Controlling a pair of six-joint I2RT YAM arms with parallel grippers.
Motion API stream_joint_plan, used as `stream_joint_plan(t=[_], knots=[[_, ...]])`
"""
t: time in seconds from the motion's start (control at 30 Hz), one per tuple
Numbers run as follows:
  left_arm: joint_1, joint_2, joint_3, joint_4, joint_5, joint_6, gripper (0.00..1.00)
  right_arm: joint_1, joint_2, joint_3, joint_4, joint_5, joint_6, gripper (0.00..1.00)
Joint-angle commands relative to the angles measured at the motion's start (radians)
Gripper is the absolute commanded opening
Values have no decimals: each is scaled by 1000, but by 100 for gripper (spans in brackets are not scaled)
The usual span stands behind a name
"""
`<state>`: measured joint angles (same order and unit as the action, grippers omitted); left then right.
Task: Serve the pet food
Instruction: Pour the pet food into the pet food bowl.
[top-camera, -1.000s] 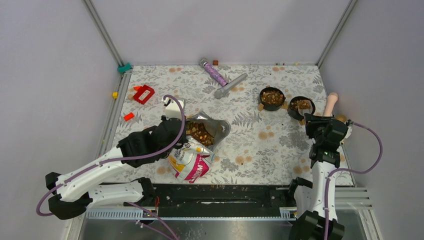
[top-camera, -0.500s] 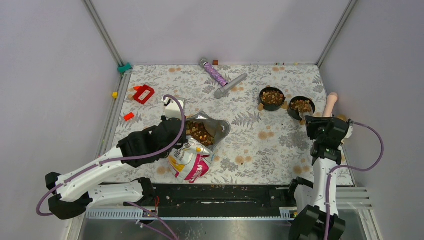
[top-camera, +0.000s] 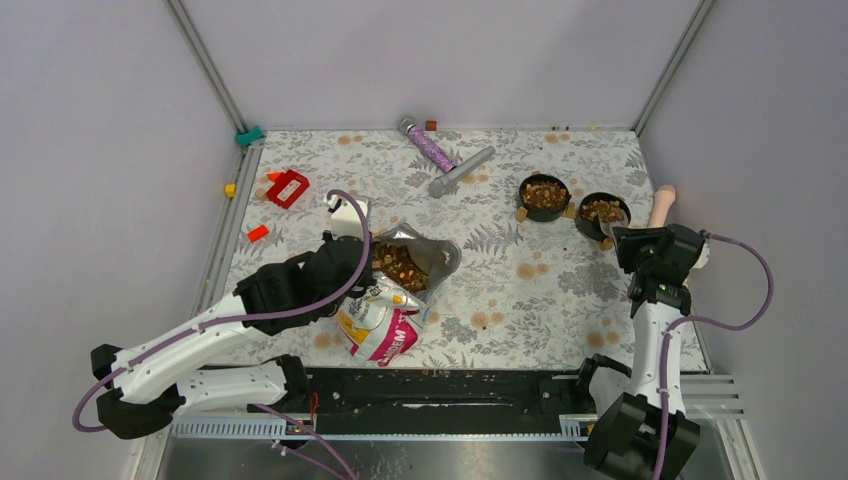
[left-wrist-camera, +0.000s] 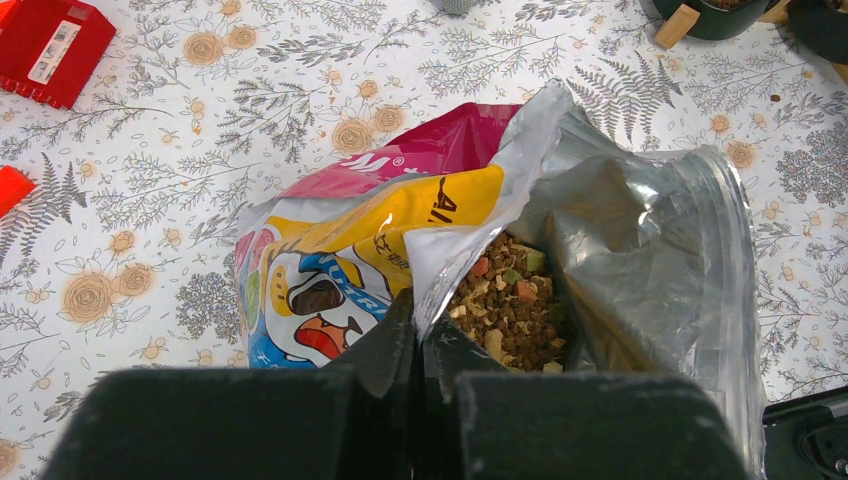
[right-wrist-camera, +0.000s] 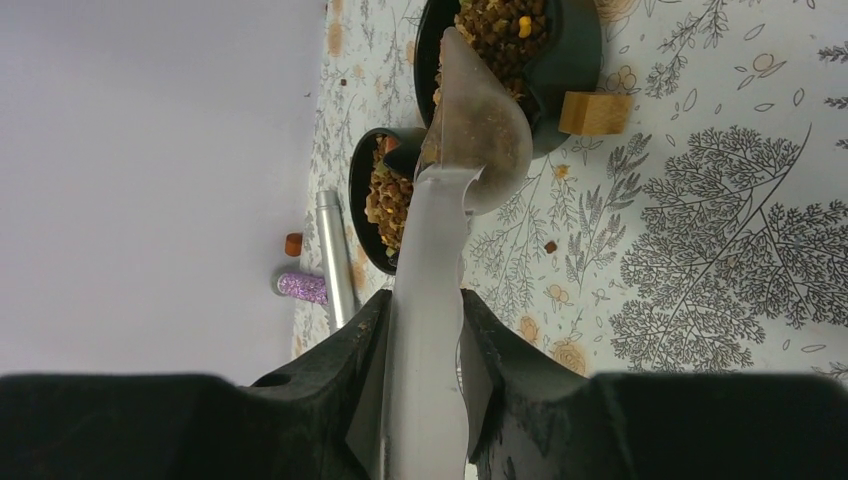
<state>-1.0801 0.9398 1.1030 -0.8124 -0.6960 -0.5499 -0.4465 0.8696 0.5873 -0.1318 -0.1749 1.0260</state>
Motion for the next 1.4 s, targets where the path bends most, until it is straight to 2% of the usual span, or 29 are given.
stream_joint_plan(t=[0.0, 0.2, 0.67, 1.37], knots=[[-18, -12, 30, 131, 18, -8, 0, -7, -1, 59, 4, 11, -28, 0], [-20, -13, 29, 131, 16, -8, 0, -8, 10, 78, -6, 46, -45, 0], [-21, -29, 28, 131, 5, -10, 0, -8, 126, 172, -76, -7, -75, 0], [-26, -33, 30, 131, -2, -5, 0, -8, 166, 232, -137, -10, -101, 0]])
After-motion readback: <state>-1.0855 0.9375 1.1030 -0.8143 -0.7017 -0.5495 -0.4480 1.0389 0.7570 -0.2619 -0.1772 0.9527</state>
